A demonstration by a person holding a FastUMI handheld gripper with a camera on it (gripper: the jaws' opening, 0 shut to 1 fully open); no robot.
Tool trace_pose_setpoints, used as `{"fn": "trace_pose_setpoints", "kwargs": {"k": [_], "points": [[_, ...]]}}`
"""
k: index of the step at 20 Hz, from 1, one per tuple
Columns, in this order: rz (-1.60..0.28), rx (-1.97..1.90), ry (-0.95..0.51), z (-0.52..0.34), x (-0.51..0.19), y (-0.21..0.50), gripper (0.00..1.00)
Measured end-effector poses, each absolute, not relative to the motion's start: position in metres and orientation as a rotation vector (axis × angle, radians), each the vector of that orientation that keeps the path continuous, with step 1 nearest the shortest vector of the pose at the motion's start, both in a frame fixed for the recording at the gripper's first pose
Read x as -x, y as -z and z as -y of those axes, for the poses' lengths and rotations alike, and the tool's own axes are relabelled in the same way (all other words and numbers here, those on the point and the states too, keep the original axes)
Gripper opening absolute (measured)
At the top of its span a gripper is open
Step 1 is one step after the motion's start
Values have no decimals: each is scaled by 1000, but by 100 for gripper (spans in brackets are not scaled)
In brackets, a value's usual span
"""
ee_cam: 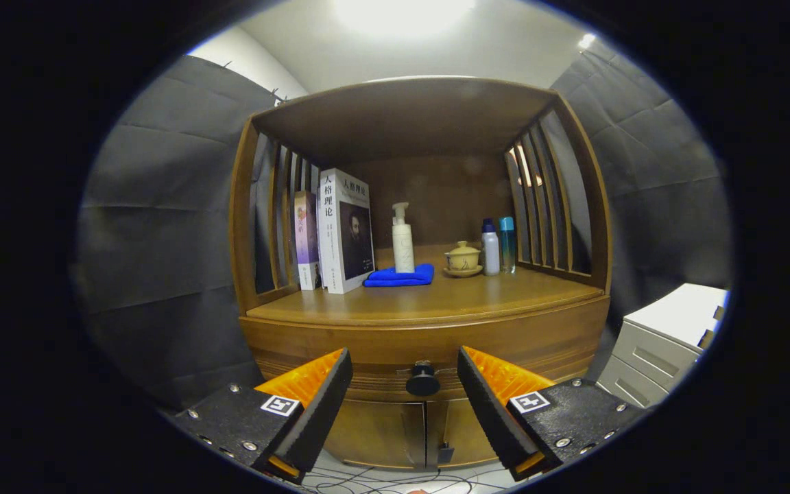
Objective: Pull open the drawer, take out the items inside it, and place them on the countertop above the cabinet.
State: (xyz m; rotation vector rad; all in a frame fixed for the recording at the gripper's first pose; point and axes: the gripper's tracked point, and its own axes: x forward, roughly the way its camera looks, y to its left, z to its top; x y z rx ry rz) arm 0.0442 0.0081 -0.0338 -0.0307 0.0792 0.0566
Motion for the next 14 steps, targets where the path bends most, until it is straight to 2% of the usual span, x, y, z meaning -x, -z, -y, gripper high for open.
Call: {"fn": "trace_pose_setpoints", "kwargs": {"k": [14], "points": [[-259, 92, 28, 14, -116, 115, 95]]}}
